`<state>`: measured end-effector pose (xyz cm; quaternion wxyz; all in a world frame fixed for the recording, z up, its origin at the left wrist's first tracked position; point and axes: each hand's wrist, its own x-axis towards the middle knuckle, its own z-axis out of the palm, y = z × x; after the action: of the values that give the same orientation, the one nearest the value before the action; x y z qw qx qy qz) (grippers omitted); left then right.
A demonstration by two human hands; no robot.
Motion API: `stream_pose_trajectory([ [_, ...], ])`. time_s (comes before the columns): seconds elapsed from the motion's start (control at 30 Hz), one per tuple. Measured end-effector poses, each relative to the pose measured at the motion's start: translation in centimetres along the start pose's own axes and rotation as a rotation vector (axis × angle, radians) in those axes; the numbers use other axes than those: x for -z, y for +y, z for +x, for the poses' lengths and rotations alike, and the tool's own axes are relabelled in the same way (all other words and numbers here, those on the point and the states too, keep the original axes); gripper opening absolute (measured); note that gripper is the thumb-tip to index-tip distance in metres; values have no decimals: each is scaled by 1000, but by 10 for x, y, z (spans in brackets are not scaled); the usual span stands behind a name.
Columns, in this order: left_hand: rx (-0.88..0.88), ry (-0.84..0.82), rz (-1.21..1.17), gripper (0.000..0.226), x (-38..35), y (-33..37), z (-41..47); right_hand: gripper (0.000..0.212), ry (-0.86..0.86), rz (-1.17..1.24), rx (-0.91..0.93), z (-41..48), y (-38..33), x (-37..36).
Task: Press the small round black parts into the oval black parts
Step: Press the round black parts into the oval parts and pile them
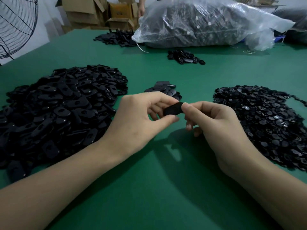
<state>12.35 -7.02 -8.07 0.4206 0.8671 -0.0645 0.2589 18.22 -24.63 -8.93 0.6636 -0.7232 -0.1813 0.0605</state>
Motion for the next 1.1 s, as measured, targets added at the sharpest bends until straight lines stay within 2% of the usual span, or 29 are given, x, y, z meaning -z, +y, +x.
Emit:
stream_pose_trajectory([
  [0.13, -65, 48, 157, 26, 5, -4, 13, 12, 7, 22, -20, 1, 0, -1],
  [0.33, 66, -1, 421, 28, 7, -30, 64, 5, 8, 4, -18, 0, -2, -2],
  [0.47, 101, -56, 399, 34, -1, -40, 75, 2, 5, -3, -17, 0, -1, 0],
  [0.57, 142, 27, 384, 30, 9, -46, 83, 2, -3, -2, -16, 0, -1, 1],
  [0.6, 166, 50, 448, 29, 17, -50, 87, 2, -3, -4, -16, 0, -1, 0],
  [0.67, 217, 20, 746, 31, 36, -65, 94, 3, -6, -12, -16, 0, -1, 0],
  [0.73, 283, -102, 1101, 32, 51, -76, 95, 2, -9, -17, -15, 0, -1, -1],
  [0.77, 313, -161, 1197, 30, 55, -79, 94, 2, -10, -20, -15, 0, -1, -1],
  [0.87, 390, -209, 1216, 24, 59, -86, 91, 2, -15, -33, -12, 0, -1, -1],
  [1.1, 324, -83, 1092, 14, 60, -85, 89, 4, -36, -55, 0, 0, 0, -1],
])
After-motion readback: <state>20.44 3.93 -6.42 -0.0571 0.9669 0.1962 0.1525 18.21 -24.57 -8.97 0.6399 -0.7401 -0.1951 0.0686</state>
